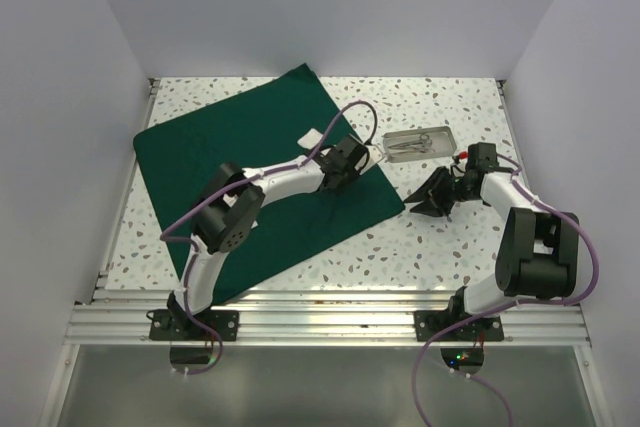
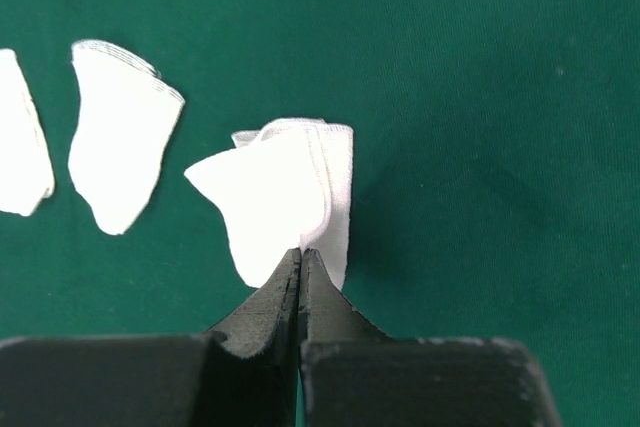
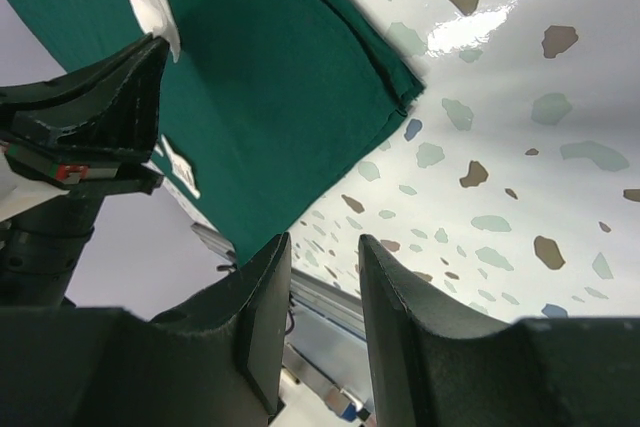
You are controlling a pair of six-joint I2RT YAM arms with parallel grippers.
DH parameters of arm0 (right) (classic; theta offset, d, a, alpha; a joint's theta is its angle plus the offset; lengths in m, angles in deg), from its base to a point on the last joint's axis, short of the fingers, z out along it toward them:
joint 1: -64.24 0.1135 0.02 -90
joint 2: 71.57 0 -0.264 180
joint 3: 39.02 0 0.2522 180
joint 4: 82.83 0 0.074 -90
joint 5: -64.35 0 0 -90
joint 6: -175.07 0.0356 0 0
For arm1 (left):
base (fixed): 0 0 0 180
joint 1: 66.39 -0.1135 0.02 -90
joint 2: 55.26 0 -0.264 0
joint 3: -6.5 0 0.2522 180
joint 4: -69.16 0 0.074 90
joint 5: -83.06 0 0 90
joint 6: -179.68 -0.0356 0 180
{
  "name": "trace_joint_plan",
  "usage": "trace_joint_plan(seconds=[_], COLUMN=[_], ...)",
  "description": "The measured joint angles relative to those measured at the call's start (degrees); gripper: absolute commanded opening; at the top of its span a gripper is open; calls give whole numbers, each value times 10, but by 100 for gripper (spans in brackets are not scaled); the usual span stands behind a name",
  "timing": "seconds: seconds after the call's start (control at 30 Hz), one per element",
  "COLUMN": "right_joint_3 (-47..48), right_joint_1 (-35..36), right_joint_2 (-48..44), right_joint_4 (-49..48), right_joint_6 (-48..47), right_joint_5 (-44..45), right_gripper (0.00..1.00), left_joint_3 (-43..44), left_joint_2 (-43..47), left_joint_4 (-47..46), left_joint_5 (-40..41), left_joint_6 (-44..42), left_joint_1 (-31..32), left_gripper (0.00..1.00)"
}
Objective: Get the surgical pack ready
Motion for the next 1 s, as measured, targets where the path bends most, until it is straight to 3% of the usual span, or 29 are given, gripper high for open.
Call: trace_joint_plan(seconds=[0.33,0.5,0.7,1.0], right_joint_3=[0,-2,-2,-2], right_joint_1=[0,0,1,3], right_joint_2=[0,0,0,0], right_joint_4=[-2,-3,-3,-3], right_joint_6=[0,0,0,0], right_joint_5=[-7,-7,-7,-7], right_gripper=[38,38,38,38], left_joint_3=[-9,-9,-10,-24], left_joint_2=[0,0,4,50], left_joint_4=[0,1,3,0], left_joint_5=[-9,-7,-5,-18], left_joint_6=[0,7,26,35], left_joint_1=[0,0,0,0], left_gripper=[0,32,41,44])
